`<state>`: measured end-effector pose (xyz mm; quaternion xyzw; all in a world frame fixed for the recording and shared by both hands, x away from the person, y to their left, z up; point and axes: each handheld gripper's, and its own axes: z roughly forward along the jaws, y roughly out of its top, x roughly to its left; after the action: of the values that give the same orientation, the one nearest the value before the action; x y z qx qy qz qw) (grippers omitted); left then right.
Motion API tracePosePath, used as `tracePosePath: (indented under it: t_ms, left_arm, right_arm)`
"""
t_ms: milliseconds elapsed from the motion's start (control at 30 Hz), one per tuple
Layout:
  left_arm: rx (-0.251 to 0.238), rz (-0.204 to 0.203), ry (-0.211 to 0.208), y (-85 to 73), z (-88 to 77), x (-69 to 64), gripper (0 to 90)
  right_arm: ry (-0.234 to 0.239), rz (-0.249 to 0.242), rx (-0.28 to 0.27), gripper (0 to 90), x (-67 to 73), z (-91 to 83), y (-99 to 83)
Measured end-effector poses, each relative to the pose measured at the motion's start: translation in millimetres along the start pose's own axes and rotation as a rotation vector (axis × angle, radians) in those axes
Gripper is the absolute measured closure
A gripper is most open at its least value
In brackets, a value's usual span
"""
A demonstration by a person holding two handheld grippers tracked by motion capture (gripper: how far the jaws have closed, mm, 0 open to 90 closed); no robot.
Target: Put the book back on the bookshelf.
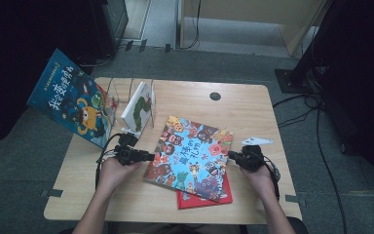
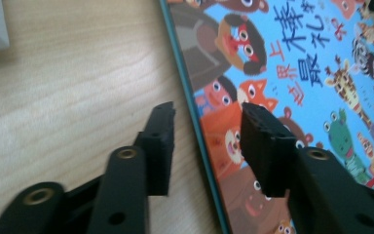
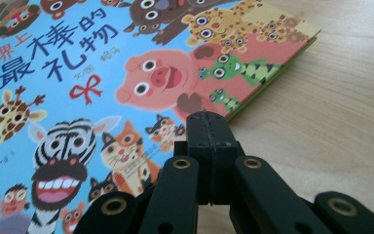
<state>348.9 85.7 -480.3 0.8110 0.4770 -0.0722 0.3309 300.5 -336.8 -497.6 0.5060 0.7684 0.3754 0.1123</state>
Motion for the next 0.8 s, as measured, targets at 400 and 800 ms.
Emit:
tracePosePath:
  t_ms: [400,800]
  left_arm:
    - [0.059,0.009,0.008,14.4,17.0,4.1,36.4]
    - [0.073,-0.009,-0.042,18.0,24.8,2.2,35.9]
  right_arm:
    - [0.0,-0.016,0.001,90.0,9.9,-6.2,-11.2]
    - [0.004,-0.029,0.013,90.0,14.5,-5.4,-13.7]
